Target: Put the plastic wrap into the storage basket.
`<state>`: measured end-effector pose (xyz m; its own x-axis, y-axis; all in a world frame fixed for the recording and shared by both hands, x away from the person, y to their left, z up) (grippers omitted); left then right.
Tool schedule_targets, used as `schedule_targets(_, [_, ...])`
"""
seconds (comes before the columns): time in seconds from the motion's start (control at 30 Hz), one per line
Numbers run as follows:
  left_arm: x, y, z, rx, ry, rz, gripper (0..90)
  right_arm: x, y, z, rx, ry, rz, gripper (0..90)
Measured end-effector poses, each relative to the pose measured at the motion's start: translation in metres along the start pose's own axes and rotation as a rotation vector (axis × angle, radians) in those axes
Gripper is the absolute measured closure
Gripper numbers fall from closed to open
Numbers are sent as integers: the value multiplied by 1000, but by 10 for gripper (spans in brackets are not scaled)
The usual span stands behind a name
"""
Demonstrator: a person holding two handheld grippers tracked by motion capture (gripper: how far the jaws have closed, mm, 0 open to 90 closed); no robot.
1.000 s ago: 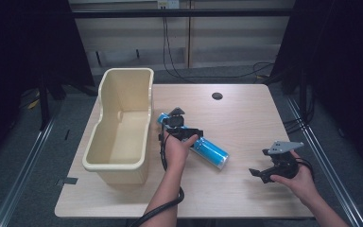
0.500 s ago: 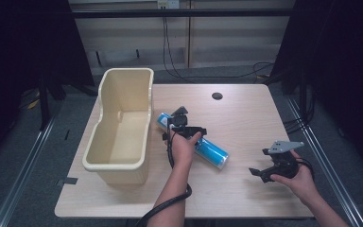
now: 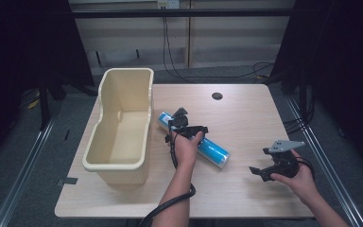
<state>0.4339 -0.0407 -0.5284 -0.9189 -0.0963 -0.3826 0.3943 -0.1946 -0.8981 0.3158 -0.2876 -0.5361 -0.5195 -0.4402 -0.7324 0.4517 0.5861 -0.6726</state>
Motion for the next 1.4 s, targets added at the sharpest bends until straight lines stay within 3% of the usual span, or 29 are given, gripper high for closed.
schedule_targets(0.07, [0,0,0,-4,0,-1,0,0,0,0,8,-1,2,39])
schedule_targets(0.33, [4,10,4,57,-93,-24,0,-1,-2,0,8,-2,7,43])
schedule_targets(0.53, [4,12,5,50,-98,-50,0,-1,-3,0,11,-2,15,45])
schedule_targets(0.63, [4,11,3,42,-56,-77,0,-1,-4,1,10,3,16,45])
schedule_targets(0.67, [5,10,3,18,-24,-81,0,-1,-5,1,4,4,19,45])
schedule_targets(0.7, [5,10,3,18,-24,-81,0,-1,-5,1,4,4,19,45])
schedule_targets(0.77, [7,8,1,-12,47,-100,1,-1,-6,2,10,6,18,44])
schedule_targets(0.8, [8,7,1,-6,47,-111,8,-1,-6,3,13,7,22,44])
schedule_targets(0.83, [12,6,-2,23,54,-148,49,-1,-6,3,11,6,24,45])
schedule_targets(0.87, [12,6,-2,23,54,-148,78,-1,-6,3,11,6,24,45])
schedule_targets(0.97, [17,5,-7,-19,124,-187,123,0,-7,4,16,9,20,47])
schedule_targets(1.13, [19,0,-15,-52,172,-227,168,-1,-8,4,19,9,26,47])
schedule_targets(1.23, [21,-3,-21,-45,190,-233,192,-1,-7,4,14,4,26,49])
schedule_targets(1.4, [21,-3,-23,-40,186,-200,198,-3,-8,5,24,11,31,49])
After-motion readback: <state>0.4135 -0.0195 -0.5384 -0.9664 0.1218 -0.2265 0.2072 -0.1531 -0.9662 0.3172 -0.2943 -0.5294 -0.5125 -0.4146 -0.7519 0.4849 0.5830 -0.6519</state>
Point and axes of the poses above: each handheld gripper's, and its own axes: y roughly forward along the jaws, x roughly out of its underside, z roughly to its right, the point moved 8 cm from there along y, roughly forward along the jaws, and after that the axes turned 8 degrees about -x, right-handed, at the moved point
